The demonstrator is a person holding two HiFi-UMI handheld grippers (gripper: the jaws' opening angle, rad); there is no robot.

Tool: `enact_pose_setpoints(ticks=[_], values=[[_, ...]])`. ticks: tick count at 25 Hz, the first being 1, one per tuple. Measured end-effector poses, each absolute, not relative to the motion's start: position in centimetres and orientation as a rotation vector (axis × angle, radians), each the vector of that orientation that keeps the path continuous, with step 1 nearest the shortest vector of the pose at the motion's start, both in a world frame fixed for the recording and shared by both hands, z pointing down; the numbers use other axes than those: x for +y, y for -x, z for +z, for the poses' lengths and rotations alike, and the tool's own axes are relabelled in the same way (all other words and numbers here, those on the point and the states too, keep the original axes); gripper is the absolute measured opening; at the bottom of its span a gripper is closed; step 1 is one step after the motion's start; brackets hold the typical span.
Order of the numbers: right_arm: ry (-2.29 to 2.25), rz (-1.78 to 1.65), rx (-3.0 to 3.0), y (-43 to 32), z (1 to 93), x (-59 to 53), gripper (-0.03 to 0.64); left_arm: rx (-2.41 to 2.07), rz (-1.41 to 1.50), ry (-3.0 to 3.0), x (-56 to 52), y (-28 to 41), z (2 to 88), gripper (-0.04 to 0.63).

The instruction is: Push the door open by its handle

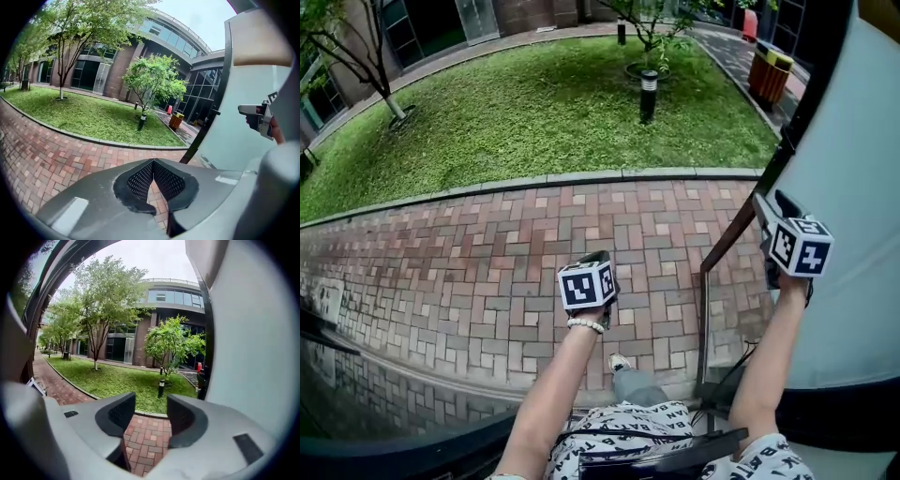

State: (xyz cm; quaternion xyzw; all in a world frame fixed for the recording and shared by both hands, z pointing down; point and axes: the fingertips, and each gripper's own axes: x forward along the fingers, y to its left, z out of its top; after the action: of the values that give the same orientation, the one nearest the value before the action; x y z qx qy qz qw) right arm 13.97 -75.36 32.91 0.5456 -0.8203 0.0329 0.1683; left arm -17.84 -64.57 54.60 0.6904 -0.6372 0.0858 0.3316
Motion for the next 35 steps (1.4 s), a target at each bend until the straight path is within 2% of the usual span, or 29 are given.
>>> enact_pose_setpoints(ticks=[2, 3, 5, 9, 14, 25, 35], values=[[-1.543, 0.091, -2.366, -12.3, 33.2, -70.9, 0.147, -1.662, 0.203, -1.831, -61.0, 17.8, 54.2, -0.014], [-1.532, 0.086, -2.378, -11.5, 33.4, -68.5, 0.056, -1.662, 0.195, -1.839, -59.1, 17.8, 54.0, -0.014], [-1.51, 0.051, -2.393, -10.0, 34.0, -63.1, 0.0, -1.664, 0.18, -1.84, -54.6, 17.8, 53.9, -0.014], [-1.468, -0.018, -2.424, -8.1, 34.5, -51.9, 0.0, -1.669, 0.158, -1.832, -45.1, 17.4, 53.5, -0.014], [-1.391, 0.051, -2.476, -6.6, 34.0, -42.7, 0.0, -1.635, 0.179, -1.829, -36.2, 15.7, 52.8, -0.014], [-1.229, -0.004, -2.515, -5.2, 33.2, -31.4, 0.0, -1.597, 0.117, -1.838, -27.8, 12.6, 50.6, -0.014], [-1.111, 0.156, -2.543, -10.6, 39.8, -19.0, 0.003, -1.633, 0.165, -1.848, -17.8, 5.5, 52.0, -0.014]])
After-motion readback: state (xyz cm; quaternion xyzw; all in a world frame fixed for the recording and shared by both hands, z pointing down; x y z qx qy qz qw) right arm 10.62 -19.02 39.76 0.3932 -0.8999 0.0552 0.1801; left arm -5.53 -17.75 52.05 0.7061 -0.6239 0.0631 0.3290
